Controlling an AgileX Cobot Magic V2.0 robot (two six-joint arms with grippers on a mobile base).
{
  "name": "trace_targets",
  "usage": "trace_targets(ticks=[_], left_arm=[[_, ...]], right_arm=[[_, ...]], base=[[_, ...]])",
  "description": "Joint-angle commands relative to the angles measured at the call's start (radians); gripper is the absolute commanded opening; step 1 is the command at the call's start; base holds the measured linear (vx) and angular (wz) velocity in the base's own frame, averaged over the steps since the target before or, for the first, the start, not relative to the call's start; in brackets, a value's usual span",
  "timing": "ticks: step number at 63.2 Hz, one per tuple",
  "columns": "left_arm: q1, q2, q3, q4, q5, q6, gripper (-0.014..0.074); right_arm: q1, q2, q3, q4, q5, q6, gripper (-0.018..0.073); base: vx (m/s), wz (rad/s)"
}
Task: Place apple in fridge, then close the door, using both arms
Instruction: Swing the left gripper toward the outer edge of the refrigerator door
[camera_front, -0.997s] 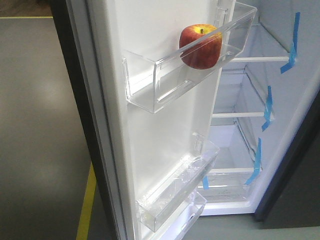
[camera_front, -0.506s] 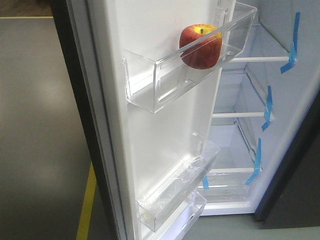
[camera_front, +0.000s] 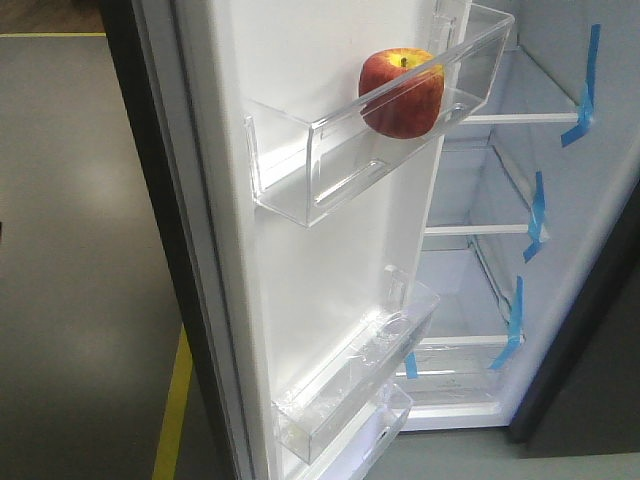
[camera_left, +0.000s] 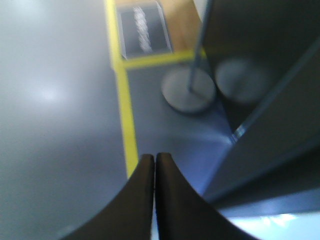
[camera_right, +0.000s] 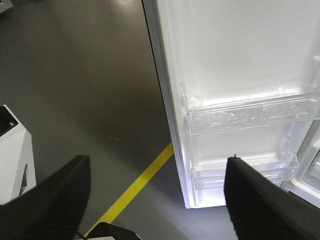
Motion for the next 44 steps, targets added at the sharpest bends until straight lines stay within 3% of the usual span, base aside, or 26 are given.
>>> trace_targets(ticks=[1,17,28,44], left_arm=[[0.000,0.087,-0.091,-0.135,-0.026,0.114,-0.0006],[0.000,0.302,-0.211,-0.387,-0.025,0.329,-0.0006],[0.001,0.428,-0.298,-0.487,-0.001,0.402,-0.0006],[0.002,0.580,-0.441,-0.616,0.044,0.446,-0.0006]], right_arm=[[0.000,0.012,-0.020,0.033,-0.052,-0.005,0.0530],[0.000,0.012,-0.020,0.033,-0.052,-0.005,0.0530],[0.000,0.012,-0.020,0.033,-0.052,-0.005,0.0530],[0.000,0.012,-0.020,0.033,-0.052,-0.005,0.0530]], base=[[0.00,0.00],[0.00,0.00],[0.00,0.00],[0.00,0.00]])
